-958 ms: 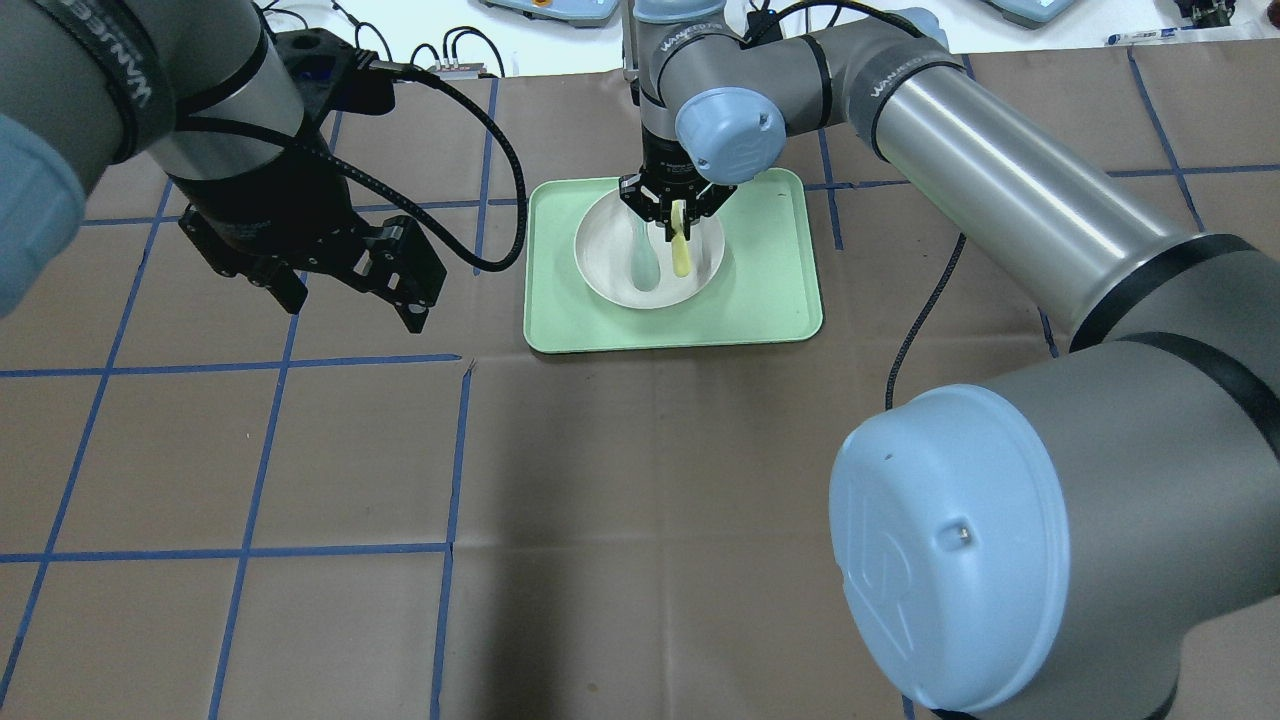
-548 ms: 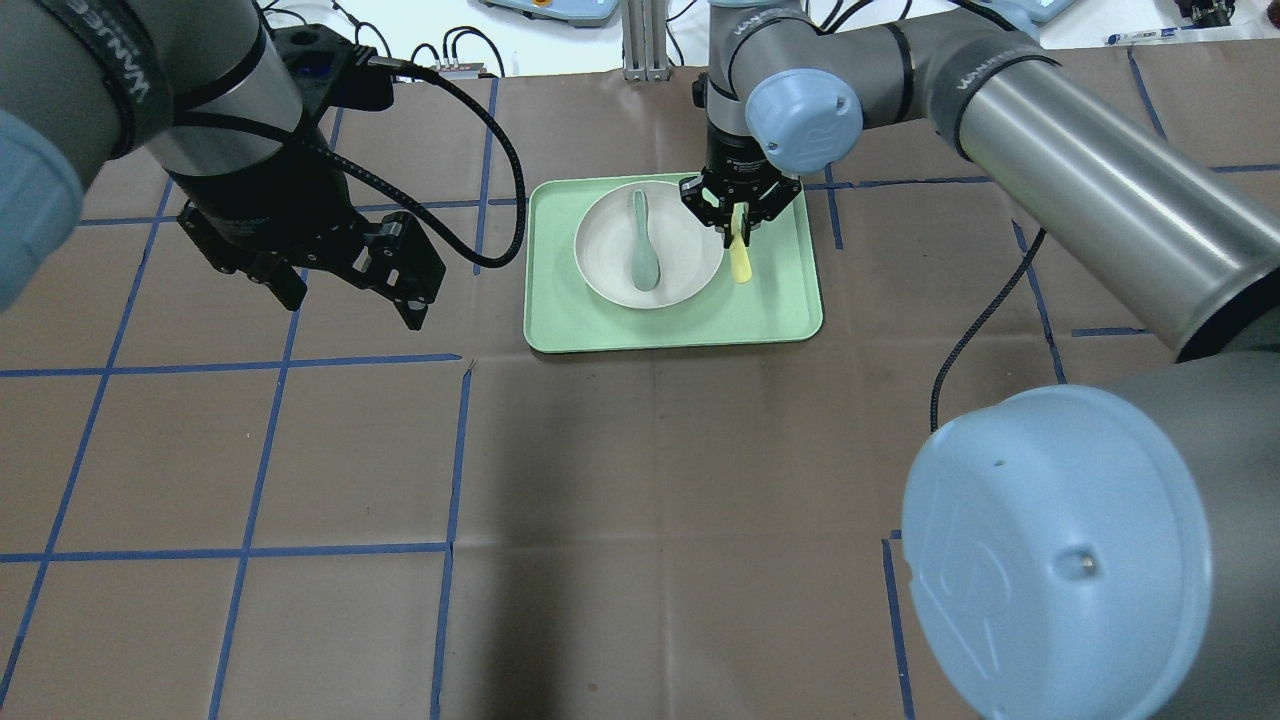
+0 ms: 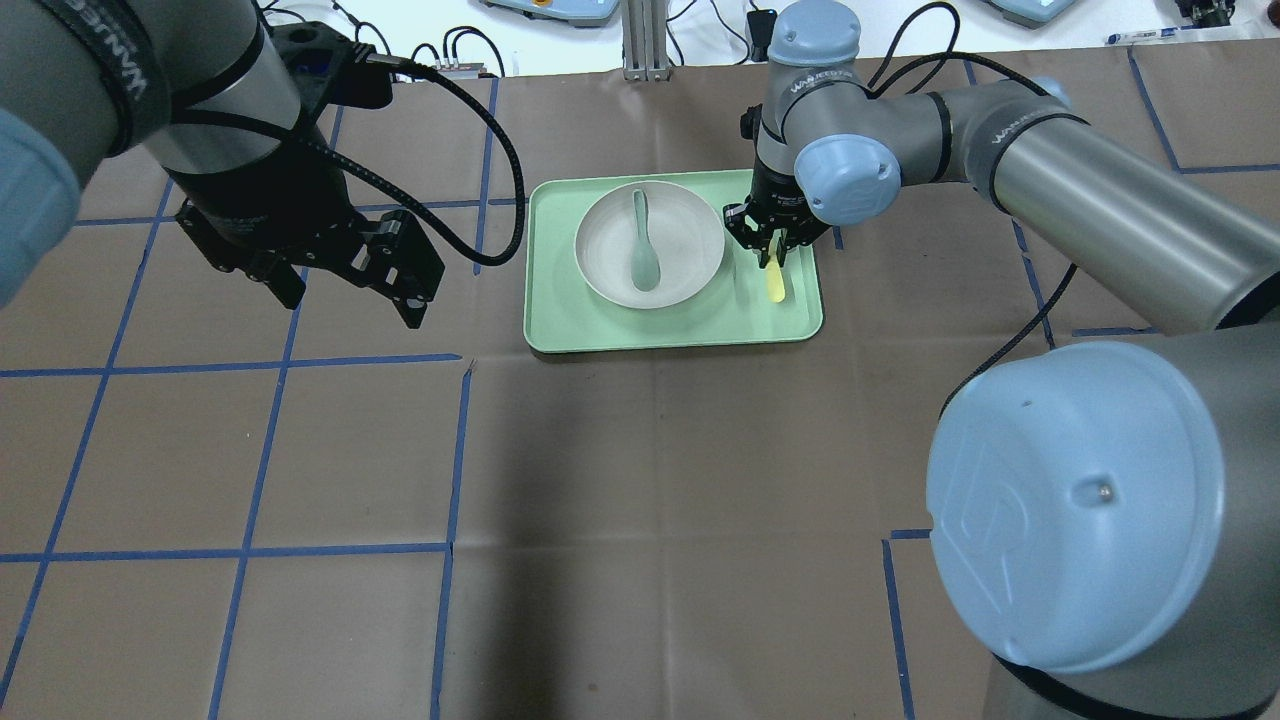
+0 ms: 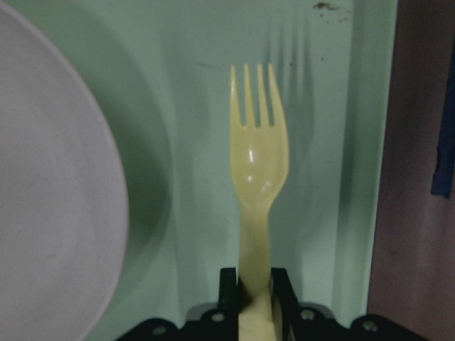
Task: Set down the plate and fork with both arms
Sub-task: 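Lift the fork and set it on the tray beside the plate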
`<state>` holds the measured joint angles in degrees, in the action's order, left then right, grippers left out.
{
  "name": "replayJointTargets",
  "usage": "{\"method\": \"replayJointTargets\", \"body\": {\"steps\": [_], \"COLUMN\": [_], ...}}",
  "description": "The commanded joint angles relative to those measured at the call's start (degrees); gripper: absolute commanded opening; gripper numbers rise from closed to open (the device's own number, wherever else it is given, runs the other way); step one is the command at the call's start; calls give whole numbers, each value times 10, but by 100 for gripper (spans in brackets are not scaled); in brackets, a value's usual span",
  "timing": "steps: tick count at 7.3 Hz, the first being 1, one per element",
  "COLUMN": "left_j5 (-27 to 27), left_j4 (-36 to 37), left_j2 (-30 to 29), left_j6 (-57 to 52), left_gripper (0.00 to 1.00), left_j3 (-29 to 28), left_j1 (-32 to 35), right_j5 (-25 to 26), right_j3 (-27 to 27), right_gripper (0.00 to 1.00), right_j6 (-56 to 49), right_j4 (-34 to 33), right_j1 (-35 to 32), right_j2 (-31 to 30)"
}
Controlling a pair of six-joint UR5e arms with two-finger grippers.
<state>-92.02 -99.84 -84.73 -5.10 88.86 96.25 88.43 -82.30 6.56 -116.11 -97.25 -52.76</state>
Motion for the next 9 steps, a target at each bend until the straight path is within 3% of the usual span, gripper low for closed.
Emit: {"method": "replayJointTargets", "body": {"steps": [1,2,3,4,7,9], "left_j5": [0,0,0,0,0,1], "left_j4": [0,0,0,0,0,1], "left_j2": [0,0,0,0,0,0], "left_j6": [0,0,0,0,0,1], "left_gripper": [100,100,100,100,100,100], "left_j3": [0,0,0,1,1,1], "left_j1": [0,0,0,0,0,1], "right_j5": [1,2,3,2,2,3], "right_j3": [1,2,2,2,-7,-10], "right_gripper": [4,5,33,99,100,100], "right_j6": [3,1,3,3,-1,-8], "right_j4": [-32,-32,-32,-32,-20,77], "right_j1": [0,0,0,0,7,10], "right_j2": [25,22,18,17,-34,-123]}}
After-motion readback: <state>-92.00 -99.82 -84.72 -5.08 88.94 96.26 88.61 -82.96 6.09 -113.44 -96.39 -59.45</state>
